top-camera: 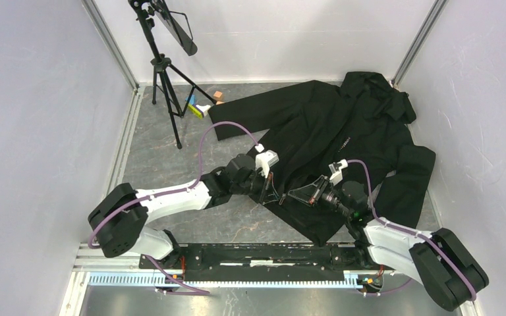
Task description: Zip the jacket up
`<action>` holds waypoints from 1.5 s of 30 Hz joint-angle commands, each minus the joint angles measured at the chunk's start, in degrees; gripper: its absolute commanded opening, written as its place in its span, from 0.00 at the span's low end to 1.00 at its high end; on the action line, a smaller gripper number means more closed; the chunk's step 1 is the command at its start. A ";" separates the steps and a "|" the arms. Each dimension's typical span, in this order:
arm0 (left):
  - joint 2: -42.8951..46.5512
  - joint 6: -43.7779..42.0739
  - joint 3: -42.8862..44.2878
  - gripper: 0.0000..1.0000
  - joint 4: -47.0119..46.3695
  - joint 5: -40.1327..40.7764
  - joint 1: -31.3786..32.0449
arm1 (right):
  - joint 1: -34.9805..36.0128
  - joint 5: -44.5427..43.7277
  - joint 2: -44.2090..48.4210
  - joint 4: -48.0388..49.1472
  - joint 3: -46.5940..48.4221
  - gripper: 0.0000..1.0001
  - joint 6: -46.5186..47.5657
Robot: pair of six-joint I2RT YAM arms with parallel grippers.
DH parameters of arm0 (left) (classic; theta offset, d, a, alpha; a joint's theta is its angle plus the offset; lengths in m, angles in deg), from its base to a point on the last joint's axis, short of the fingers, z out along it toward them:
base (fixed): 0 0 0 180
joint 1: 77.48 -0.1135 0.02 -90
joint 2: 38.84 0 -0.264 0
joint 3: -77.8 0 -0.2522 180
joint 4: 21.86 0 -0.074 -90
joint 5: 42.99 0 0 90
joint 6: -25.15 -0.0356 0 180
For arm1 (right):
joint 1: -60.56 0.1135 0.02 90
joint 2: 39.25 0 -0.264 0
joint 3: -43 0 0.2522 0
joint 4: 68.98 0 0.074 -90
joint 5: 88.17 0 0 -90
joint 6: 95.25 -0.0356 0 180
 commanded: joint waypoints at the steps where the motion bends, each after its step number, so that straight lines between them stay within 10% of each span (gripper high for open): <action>1: 0.50 -2.76 -1.88 0.02 2.22 -7.83 -0.76 | -1.64 -1.95 1.14 10.82 -1.73 0.00 -2.07; 22: -3.57 6.25 -7.58 0.02 -8.87 -18.70 -6.32 | -2.45 2.39 0.00 -7.54 2.99 0.01 29.05; 39: -5.78 7.69 -9.17 0.02 -12.04 -19.72 -7.86 | -2.01 -5.88 6.29 -48.00 22.84 0.62 62.92; 45: -6.62 8.99 -10.71 0.02 -15.42 -21.98 -9.54 | 8.15 -14.83 11.68 -53.22 27.96 0.82 70.45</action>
